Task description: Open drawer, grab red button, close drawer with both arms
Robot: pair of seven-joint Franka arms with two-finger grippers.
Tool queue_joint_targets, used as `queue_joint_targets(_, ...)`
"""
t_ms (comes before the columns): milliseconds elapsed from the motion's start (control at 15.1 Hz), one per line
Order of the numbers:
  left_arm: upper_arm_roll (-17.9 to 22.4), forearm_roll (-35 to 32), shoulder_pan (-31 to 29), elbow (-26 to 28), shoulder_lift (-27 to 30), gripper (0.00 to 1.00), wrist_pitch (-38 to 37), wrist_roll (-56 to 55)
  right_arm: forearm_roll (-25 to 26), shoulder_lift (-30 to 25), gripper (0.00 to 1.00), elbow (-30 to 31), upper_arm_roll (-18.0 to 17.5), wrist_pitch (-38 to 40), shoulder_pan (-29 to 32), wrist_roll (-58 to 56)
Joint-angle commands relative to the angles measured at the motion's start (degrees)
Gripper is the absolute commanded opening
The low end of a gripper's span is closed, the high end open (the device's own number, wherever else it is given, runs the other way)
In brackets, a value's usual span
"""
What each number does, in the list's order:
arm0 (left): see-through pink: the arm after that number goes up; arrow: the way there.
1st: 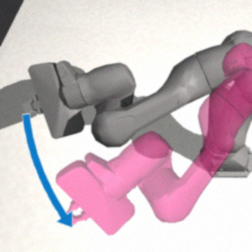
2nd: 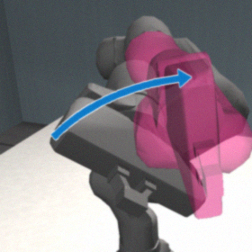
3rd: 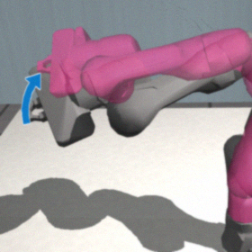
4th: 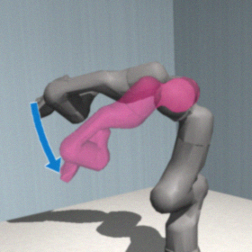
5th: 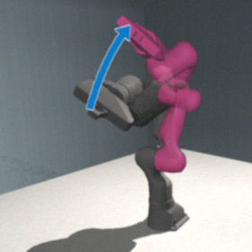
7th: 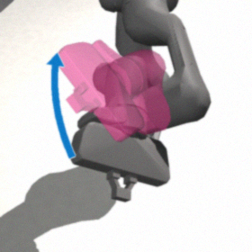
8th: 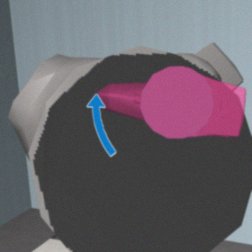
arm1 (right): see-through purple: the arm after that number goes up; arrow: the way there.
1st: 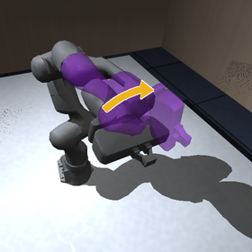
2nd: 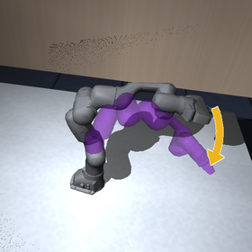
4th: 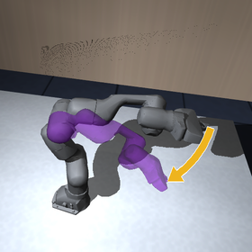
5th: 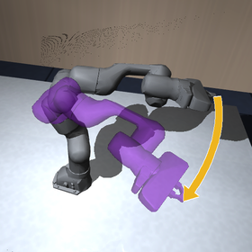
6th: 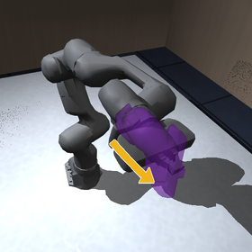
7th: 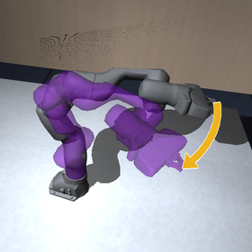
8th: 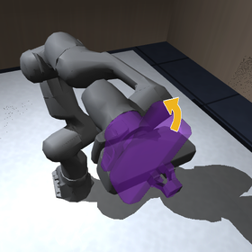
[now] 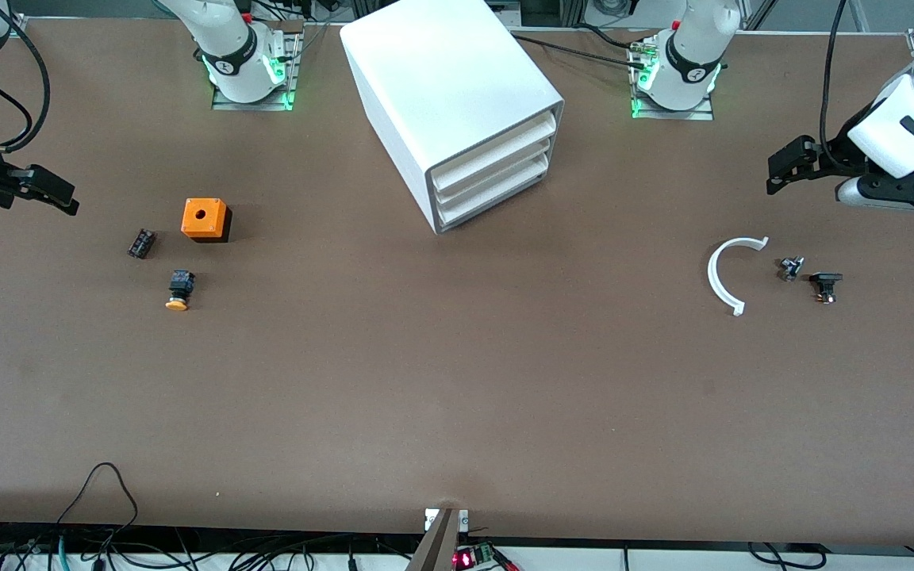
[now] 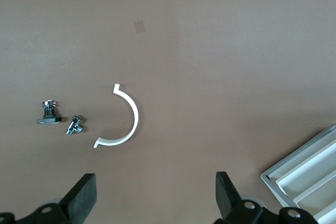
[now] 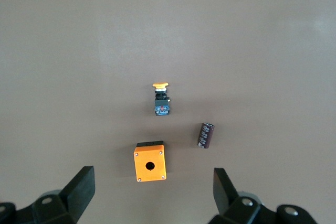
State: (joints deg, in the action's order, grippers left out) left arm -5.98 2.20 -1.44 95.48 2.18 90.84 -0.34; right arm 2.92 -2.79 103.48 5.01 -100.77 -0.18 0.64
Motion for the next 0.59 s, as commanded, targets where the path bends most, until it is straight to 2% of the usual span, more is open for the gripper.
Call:
queue_joint_targets(0,-0.3,-0.9,0.0,-1.9,-0.6,1.00,-1.5,0.8,-0.3,-1.0,1.00,1.1,-0.1,-0.3,0.0,-0.8)
queue_joint_targets(529,0.1,-0.6,0.0,-2.0,-0.7,1.00,-1.5,0.8,-0.3,-1.0,1.00,1.0,-0.1,-0.3,0.1,-1.7)
